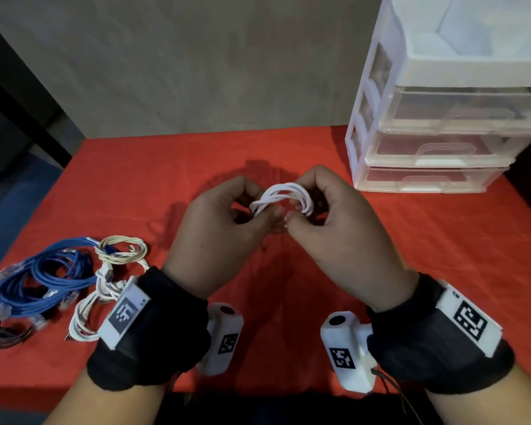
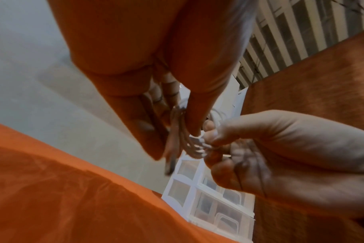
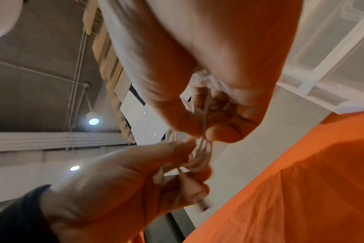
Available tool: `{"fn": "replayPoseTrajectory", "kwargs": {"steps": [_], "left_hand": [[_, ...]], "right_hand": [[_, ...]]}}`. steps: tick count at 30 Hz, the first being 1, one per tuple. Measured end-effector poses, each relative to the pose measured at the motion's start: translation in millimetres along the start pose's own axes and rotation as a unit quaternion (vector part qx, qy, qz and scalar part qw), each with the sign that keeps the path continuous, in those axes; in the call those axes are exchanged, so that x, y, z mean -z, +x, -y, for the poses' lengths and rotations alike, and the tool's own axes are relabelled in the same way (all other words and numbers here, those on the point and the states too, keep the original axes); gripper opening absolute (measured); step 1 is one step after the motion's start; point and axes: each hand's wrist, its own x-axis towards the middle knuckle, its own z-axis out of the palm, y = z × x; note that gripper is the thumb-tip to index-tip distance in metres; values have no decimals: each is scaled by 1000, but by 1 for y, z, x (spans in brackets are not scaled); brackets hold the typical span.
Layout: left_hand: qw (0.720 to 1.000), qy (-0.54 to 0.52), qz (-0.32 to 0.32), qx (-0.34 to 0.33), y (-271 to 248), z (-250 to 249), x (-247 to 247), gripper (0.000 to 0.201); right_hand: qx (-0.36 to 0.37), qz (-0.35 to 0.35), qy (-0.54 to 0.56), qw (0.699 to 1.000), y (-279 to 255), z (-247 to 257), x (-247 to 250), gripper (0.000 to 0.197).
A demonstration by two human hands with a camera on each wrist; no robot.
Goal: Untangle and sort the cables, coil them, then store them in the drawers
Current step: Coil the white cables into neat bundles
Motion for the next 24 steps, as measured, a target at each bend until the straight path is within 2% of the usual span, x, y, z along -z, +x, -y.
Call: {"fn": "replayPoseTrajectory", "kwargs": {"steps": [3,6,8,10,12,15,17,19,22,24], "left_hand": [[999,-21,18,-23,1,-2,-1,18],[996,-73,57,-15,0,-8,1,19],[995,-91,47,-5,0,-11,2,18],[989,-142,16,36,1,-13,0,20],[966,-237,19,100,2,-17,0,20],[926,-336,81,149,1,-19,4,24],[911,-362,99,170,1,-22,8,38],[909,-360,98,188,1,-25,10,47],[910,-349,94,202,3,-26,13,26],[916,-332,95,205,3,-25,16,21]], "right_hand": [[-14,13,-11,1000,1,-2,2,17],[-47,60,1,997,3,-3,9,15],[-68,94,71,991,5,-2,13,16],[-91,113,194,970,4,-1,18,23],[-96,124,296,942,3,2,20,23],[-112,121,364,917,3,3,20,23],[-136,125,379,907,3,1,19,21],[-149,133,384,902,3,0,17,20],[-158,131,387,899,3,-1,14,24],[-164,124,388,898,4,-2,12,25]]}}
